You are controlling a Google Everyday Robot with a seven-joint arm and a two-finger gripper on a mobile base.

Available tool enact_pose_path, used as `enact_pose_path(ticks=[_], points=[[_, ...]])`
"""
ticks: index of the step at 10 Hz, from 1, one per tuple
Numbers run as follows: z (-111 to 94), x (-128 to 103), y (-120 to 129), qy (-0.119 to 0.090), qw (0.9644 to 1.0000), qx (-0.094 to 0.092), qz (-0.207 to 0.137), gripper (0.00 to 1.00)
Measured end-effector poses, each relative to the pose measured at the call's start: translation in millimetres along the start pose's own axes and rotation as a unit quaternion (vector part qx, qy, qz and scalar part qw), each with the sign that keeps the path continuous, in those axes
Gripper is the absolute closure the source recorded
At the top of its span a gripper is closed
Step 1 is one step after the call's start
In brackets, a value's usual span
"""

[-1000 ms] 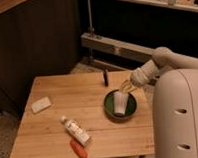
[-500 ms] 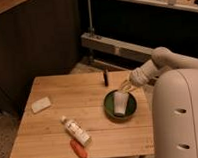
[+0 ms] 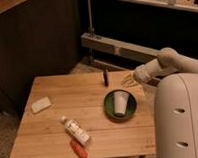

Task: Knock the eraser over

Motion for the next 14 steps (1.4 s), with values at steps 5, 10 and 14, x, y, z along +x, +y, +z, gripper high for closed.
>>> enact_pose_path(ticks=[5,10,14], points=[[-8.9,-5.2,11.4,-0.036,0.9926,-0.115,0.018,0.93],[-0.6,-11.7,36.0,-0.044,0.9844,-0.169,0.018,0.93],[-14.3,-27.7,53.0,-0.057,0.9723,-0.225,0.032,0.93]])
